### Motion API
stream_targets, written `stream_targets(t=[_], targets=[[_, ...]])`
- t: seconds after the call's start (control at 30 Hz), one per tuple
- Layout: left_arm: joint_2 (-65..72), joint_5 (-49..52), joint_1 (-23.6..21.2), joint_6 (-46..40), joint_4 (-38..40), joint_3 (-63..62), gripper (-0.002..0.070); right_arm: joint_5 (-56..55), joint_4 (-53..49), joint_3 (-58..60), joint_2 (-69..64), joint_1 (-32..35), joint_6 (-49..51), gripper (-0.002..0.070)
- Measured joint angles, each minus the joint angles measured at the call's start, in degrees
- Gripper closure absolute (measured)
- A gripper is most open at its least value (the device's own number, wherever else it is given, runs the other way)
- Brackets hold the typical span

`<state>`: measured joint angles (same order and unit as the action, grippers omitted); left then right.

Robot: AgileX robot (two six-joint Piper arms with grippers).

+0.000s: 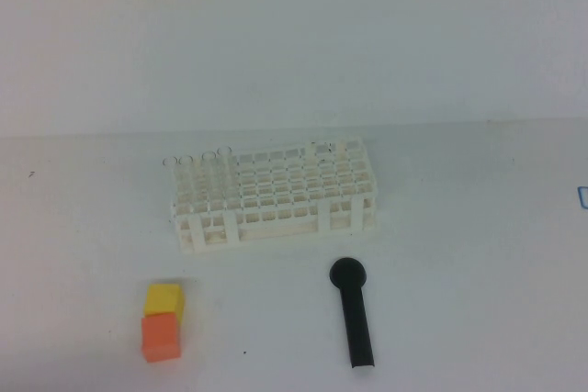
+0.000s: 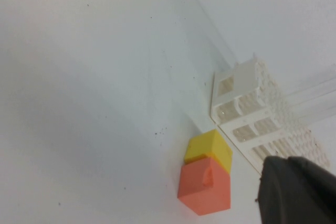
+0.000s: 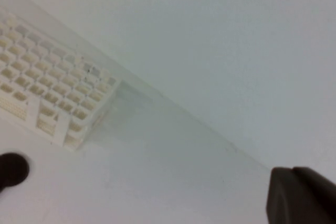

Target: Place the test tubes

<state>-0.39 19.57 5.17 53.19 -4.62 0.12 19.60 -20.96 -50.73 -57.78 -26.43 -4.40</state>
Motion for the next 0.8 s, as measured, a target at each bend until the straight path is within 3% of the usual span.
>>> stream_targets(t=[0.23, 0.37, 0.7, 0.8], targets=[[0.00, 0.00, 0.00, -1.39, 0.00, 0.00, 0.0676, 12.12, -2.57, 0.13, 3.05, 0.11, 5.27, 0.0678], [0.00, 0.00, 0.00, -1.48, -1.45, 0.00, 0.0676, 15.15, -2.57, 3.33, 6.90, 3.39, 6.22, 0.0678], [0.09, 0.00, 0.00, -1.48, -2.23, 0.00, 0.0676, -9.54, -4.32, 15.94, 20.91, 22.46, 10.08, 0.0678], [0.09, 0.00, 0.00, -1.48, -2.35, 0.00, 0.0676, -11.99, -4.46, 20.93, 24.74, 26.40, 10.45, 0.0678]])
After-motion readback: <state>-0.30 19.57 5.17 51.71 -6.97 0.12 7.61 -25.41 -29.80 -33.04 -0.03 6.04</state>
